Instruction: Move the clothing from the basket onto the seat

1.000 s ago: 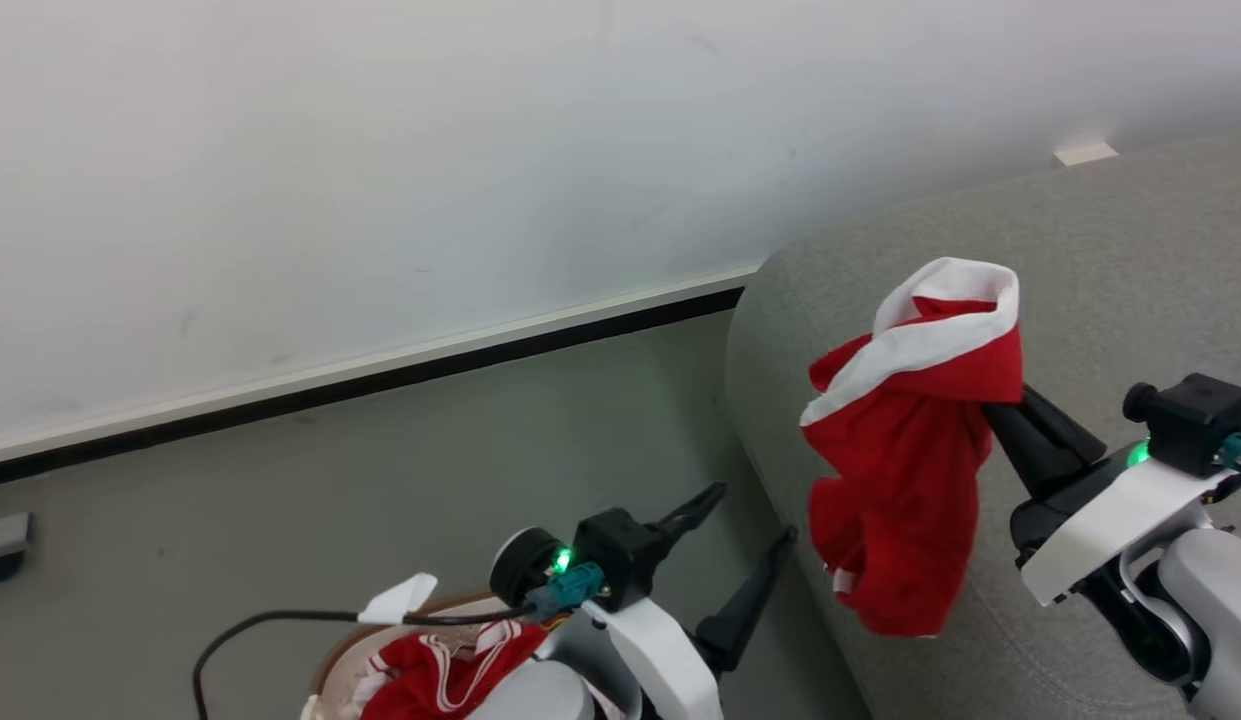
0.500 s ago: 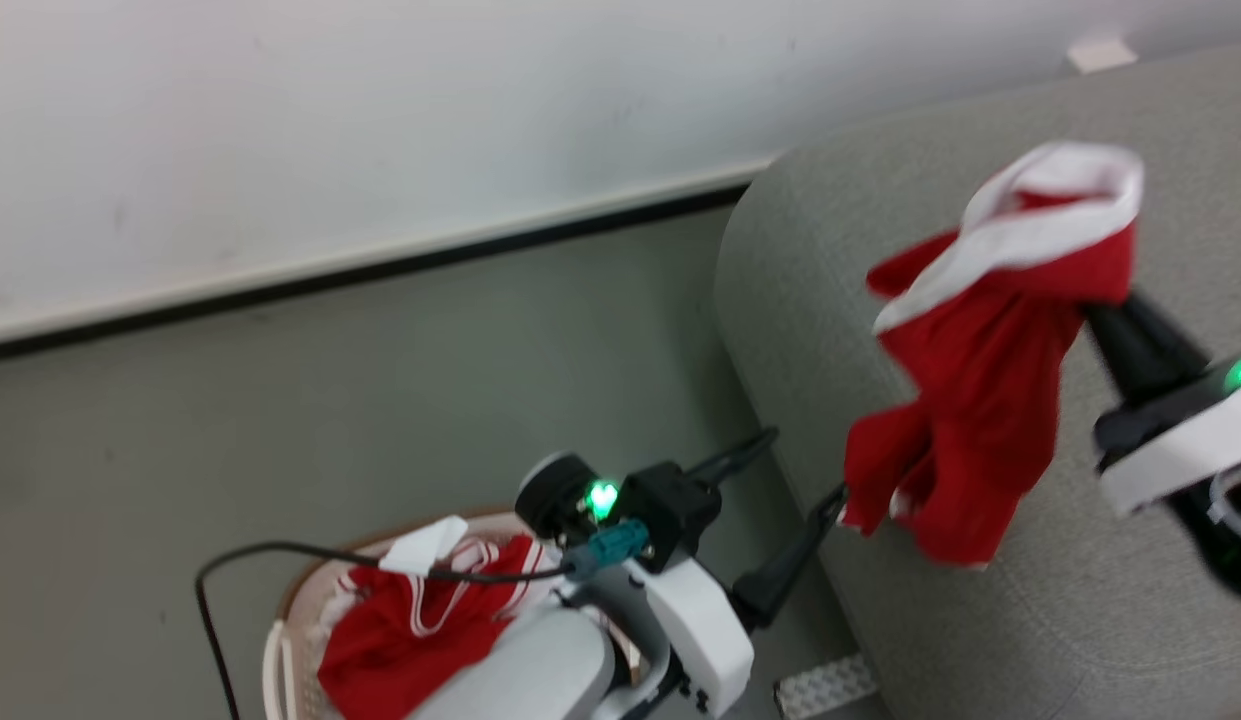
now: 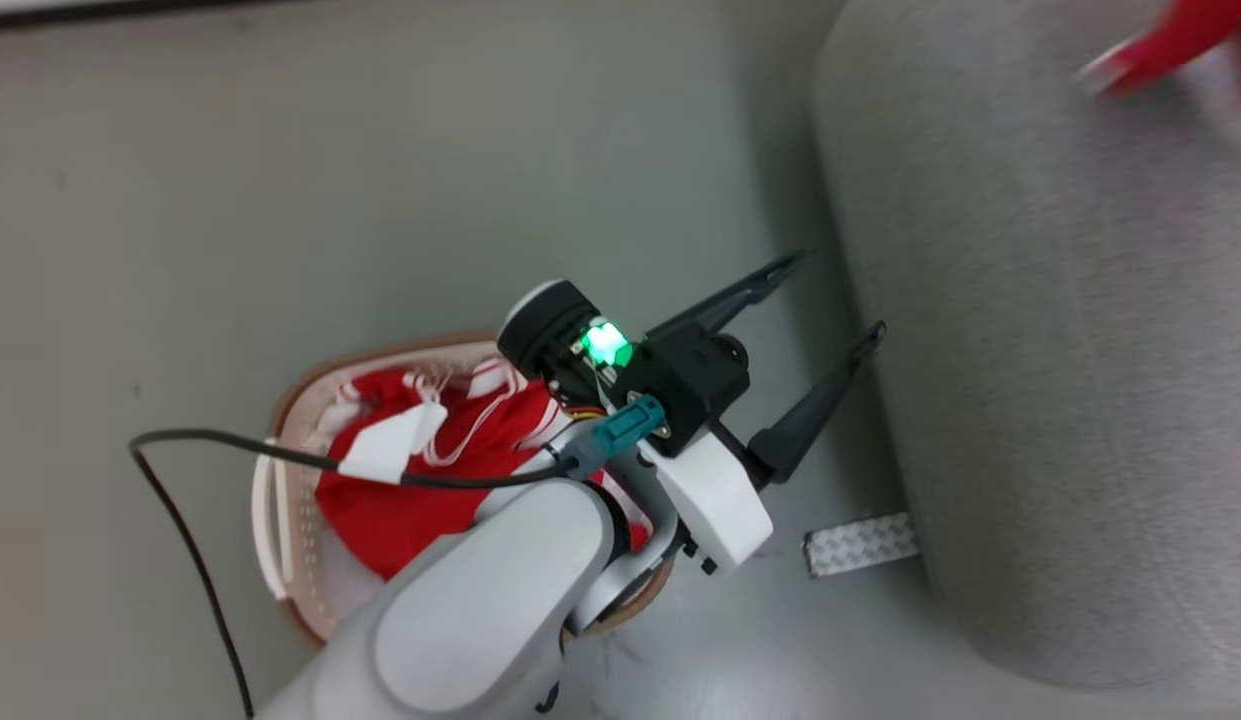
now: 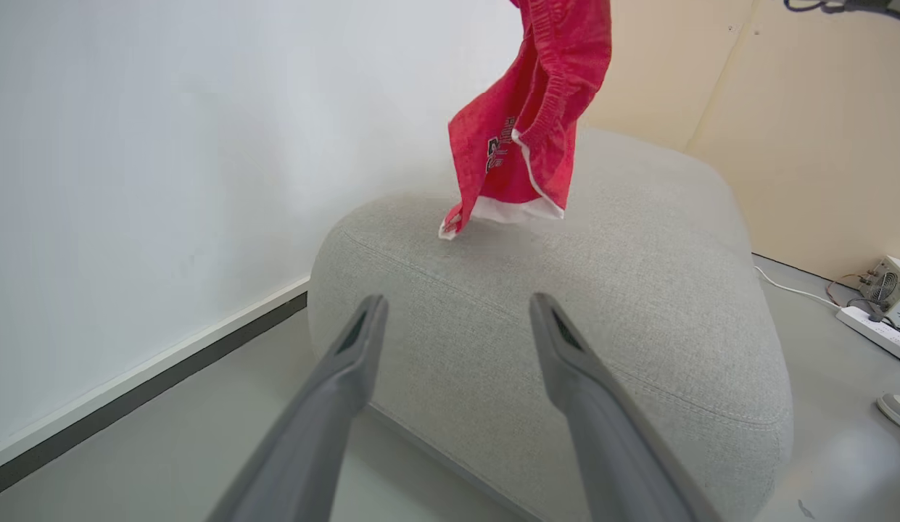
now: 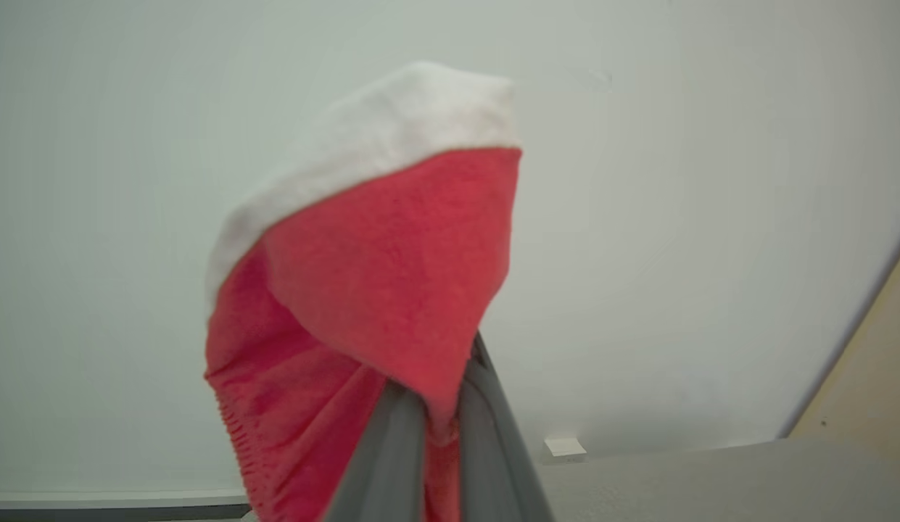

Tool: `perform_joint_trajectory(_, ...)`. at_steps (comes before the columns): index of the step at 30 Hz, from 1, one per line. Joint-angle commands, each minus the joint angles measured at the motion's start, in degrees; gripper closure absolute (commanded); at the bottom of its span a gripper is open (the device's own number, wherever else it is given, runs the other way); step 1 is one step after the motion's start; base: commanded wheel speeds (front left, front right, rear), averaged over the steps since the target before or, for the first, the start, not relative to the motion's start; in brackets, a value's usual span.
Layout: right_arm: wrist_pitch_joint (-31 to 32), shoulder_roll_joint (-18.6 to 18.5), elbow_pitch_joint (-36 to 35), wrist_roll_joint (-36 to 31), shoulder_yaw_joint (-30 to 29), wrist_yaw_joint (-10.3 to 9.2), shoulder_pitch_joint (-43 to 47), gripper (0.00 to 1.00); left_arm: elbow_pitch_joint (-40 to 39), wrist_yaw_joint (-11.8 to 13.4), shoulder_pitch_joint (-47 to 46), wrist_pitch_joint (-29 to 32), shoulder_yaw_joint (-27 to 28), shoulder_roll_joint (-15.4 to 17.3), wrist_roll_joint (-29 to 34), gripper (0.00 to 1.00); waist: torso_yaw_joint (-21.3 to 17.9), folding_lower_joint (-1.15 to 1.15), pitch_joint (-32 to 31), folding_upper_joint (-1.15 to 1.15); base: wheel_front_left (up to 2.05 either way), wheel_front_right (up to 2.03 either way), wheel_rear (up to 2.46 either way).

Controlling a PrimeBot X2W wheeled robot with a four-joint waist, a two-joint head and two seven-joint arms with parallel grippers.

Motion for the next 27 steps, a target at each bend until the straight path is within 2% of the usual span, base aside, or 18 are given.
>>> perform_joint_trajectory(1, -0.1, -0.7, 0.9, -1.0, -0.8, -0.12, -1.4, 1.0, -0.2, 0.1, -0.7, -0.2, 0.1, 0.4, 0.8, 0.0, 2.3, -0.02, 3.0, 0.0, 0.0, 0.0, 0.0)
perform_joint_trajectory(3, -0.7, -1.6, 4.5, -2.9, -4.2, -0.12, -5.1, 1.0, -0.4, 0.3, -1.2, -0.2, 0.2, 0.6, 1.0, 0.0, 2.8, -0.02, 4.1, 0.0, 0.0, 0.0, 0.0)
perform_joint_trajectory(6, -1.8, -1.0, 10.7, -5.9, -8.4, -0.12, -8.0, 1.0, -0.5, 0.4, -1.4, -0.3, 0.4, 1.1, 0.6, 0.0, 3.4, -0.02, 5.3, 0.0, 0.0, 0.0, 0.0)
perform_joint_trajectory(13, -4.8, 5.3, 27.1, -11.6, -14.7, -0.13, -4.5, 1.0, -0.2, 0.8, -0.6, -0.4, 0.4, 1.4, -0.3, 0.0, 3.9, -0.02, 6.5, 0.0, 0.0, 0.0, 0.0)
perform_joint_trajectory(18, -5.8, 9.9, 35.5, -13.6, -18.1, -0.12, -1.1, 1.0, 0.1, 1.4, 0.7, -0.4, 0.8, 2.4, -0.8, 0.0, 3.6, -0.02, 5.9, 0.0, 0.0, 0.0, 0.0)
perform_joint_trajectory(19, -5.9, 10.7, 36.1, -13.8, -18.5, -0.12, -0.3, 0.8, 0.2, 1.5, 1.0, -0.5, 0.9, 2.5, -1.0, 0.0, 3.5, -0.02, 5.5, 0.0, 0.0, 0.0, 0.0)
perform_joint_trajectory(20, -6.0, 11.4, 36.4, -14.3, -18.6, -0.12, 0.7, 0.47, 0.3, 1.7, 1.5, -0.6, 1.1, 2.5, -1.2, 0.0, 3.4, -0.02, 5.1, 0.0, 0.0, 0.0, 0.0)
perform_joint_trajectory(21, -6.1, 12.2, 36.8, -14.7, -18.4, -0.13, 1.8, 0.0, 0.4, 1.9, 1.9, -0.9, 1.2, 2.6, -1.4, 0.0, 3.3, -0.02, 4.6, 0.0, 0.0, 0.0, 0.0)
perform_joint_trajectory(24, -6.1, 14.5, 36.9, -16.2, -17.2, -0.12, 4.6, 0.0, 0.9, 2.5, 3.5, -1.7, 1.6, 3.3, -2.2, 0.0, 2.9, -0.02, 2.6, 0.0, 0.0, 0.0, 0.0)
perform_joint_trajectory(27, -6.1, 15.8, 33.5, -17.1, -16.8, -0.12, 8.8, 0.0, 1.5, 3.2, 5.3, -2.6, 2.3, 4.0, -3.0, 0.0, 2.5, -0.02, 0.2, 0.0, 0.0, 0.0, 0.0)
